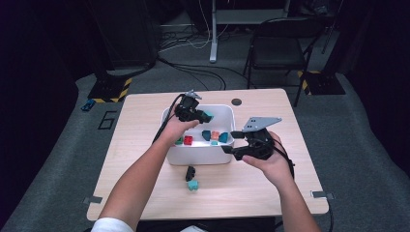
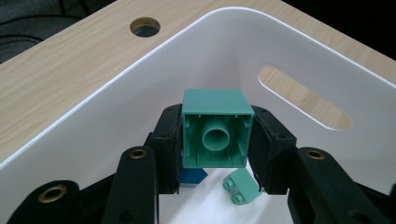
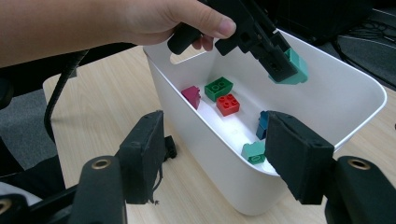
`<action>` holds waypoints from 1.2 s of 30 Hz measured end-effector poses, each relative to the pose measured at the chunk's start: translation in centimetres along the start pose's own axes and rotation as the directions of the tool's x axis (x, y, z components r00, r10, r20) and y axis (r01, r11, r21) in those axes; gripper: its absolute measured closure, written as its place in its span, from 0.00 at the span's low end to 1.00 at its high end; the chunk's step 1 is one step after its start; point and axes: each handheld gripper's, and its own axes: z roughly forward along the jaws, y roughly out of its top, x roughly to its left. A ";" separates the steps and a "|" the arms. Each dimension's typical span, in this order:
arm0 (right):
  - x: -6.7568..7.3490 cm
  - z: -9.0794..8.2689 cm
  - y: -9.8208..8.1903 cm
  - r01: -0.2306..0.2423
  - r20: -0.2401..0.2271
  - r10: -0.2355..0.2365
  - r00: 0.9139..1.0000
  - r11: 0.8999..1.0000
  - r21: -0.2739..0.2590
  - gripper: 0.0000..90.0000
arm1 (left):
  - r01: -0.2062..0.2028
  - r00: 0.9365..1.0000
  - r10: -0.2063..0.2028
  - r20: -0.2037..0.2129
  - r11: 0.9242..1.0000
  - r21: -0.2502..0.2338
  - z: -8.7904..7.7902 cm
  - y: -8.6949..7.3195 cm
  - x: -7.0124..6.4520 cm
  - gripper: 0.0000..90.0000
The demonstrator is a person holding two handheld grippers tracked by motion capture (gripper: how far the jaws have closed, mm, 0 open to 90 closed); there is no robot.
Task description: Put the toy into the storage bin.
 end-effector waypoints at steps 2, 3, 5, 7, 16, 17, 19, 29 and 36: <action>0.0 0.1 0.0 0.006 -0.001 -0.006 1.000 1.000 0.002 0.41 | 0.006 1.000 -0.006 0.000 1.000 0.009 0.3 -0.1 0.2 0.65; 0.0 0.1 0.0 0.007 -0.002 -0.007 1.000 1.000 0.001 0.41 | 0.000 1.000 0.000 -0.006 1.000 0.017 0.4 -0.1 0.2 0.65; 0.0 0.0 0.0 0.003 0.000 -0.003 1.000 1.000 -0.002 0.41 | -0.005 1.000 0.006 -0.010 1.000 0.030 0.6 -0.2 0.2 0.65; -0.1 -0.2 0.0 0.000 0.002 0.000 1.000 1.000 -0.007 0.41 | -0.001 1.000 0.001 -0.009 0.999 0.036 0.9 -0.2 0.2 0.65; 0.0 0.1 0.1 0.009 -0.002 -0.009 1.000 1.000 -0.001 0.41 | 0.018 1.000 -0.017 -0.013 0.997 0.072 1.9 -0.6 1.0 0.64; 0.1 0.1 0.1 0.008 -0.004 -0.008 1.000 1.000 -0.001 0.41 | 0.027 1.000 -0.026 -0.010 0.997 0.075 1.9 -0.6 1.1 0.64; 0.0 0.1 0.1 0.009 -0.003 -0.009 1.000 1.000 -0.001 0.41 | 0.043 0.999 -0.043 -0.009 0.997 0.065 1.9 -0.6 1.2 0.60; -0.1 0.0 0.0 0.004 -0.003 -0.004 1.000 1.000 -0.004 0.41 | 0.016 0.999 -0.014 -0.035 0.999 0.051 0.1 -0.4 0.8 0.52; -0.2 -0.2 0.0 -0.006 0.003 0.006 1.000 1.000 -0.007 0.41 | -0.023 0.999 0.024 -0.040 0.999 0.021 -3.3 -0.3 -0.3 0.50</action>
